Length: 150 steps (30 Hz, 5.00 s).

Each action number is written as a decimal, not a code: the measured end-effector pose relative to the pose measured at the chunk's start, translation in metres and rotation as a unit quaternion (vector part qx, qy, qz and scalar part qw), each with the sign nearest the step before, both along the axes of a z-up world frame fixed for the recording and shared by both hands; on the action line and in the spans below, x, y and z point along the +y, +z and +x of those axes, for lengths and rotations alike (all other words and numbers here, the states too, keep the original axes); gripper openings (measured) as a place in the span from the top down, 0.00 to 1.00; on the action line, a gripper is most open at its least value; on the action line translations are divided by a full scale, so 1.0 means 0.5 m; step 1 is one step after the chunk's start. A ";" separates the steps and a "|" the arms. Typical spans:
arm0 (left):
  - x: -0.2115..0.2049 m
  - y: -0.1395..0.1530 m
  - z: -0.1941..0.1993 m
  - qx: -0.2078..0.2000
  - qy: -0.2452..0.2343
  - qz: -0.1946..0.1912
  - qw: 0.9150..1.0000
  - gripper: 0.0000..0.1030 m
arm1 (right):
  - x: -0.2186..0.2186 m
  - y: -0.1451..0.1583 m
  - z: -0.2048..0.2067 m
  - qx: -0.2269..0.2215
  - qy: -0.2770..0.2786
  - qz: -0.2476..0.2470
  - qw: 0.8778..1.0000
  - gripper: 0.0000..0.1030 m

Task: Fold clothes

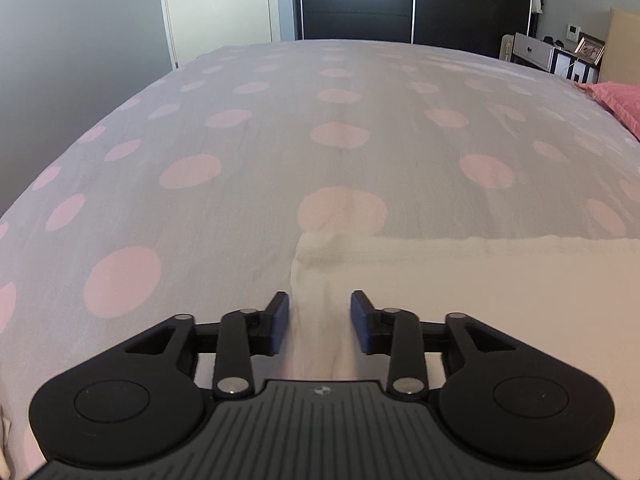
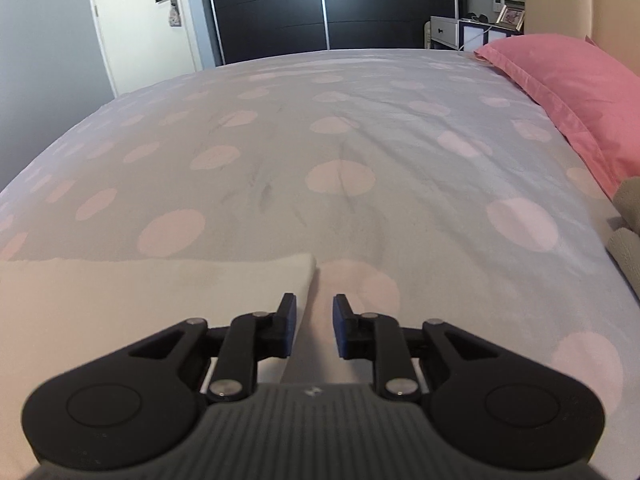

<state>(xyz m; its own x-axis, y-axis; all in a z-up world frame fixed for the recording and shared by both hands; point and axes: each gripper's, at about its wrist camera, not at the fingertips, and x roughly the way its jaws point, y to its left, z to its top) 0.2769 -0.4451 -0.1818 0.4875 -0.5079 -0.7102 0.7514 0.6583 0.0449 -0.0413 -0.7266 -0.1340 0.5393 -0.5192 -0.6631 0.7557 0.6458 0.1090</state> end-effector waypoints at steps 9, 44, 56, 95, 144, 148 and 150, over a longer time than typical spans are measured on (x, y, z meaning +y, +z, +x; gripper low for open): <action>-0.036 -0.023 0.008 -0.046 -0.035 0.019 0.998 0.91 | -0.013 -0.013 -0.011 0.014 -0.014 -0.020 1.000 0.69; -0.020 -0.040 0.043 -0.042 0.000 0.027 0.999 0.99 | -0.002 -0.019 0.063 -0.018 0.033 -0.001 0.999 0.70; -0.020 -0.038 0.041 -0.050 -0.012 0.029 0.998 0.99 | -0.030 -0.019 0.071 0.034 -0.012 -0.039 0.999 0.94; 0.026 -0.001 0.033 -0.014 -0.014 0.022 1.000 0.78 | -0.039 -0.014 0.016 0.020 -0.026 0.040 0.999 0.64; 0.555 0.086 -0.295 0.141 0.055 0.058 0.987 0.71 | 0.438 0.029 -0.561 0.100 -0.157 0.124 0.975 0.55; 0.515 0.110 -0.263 0.137 0.057 0.014 0.989 0.71 | 0.437 0.043 -0.532 0.076 -0.145 0.121 0.979 0.54; 0.477 0.111 -0.252 0.136 0.038 0.006 0.990 0.80 | 0.437 0.050 -0.518 0.065 -0.139 0.120 0.981 0.54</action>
<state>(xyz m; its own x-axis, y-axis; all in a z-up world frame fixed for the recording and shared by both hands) 0.1510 -0.2068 -0.1262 0.3147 -0.4673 -0.8262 0.6852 0.7142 -0.1430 -0.3002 -0.5081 -0.1092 0.3028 -0.4546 -0.8376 0.9163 0.3807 0.1246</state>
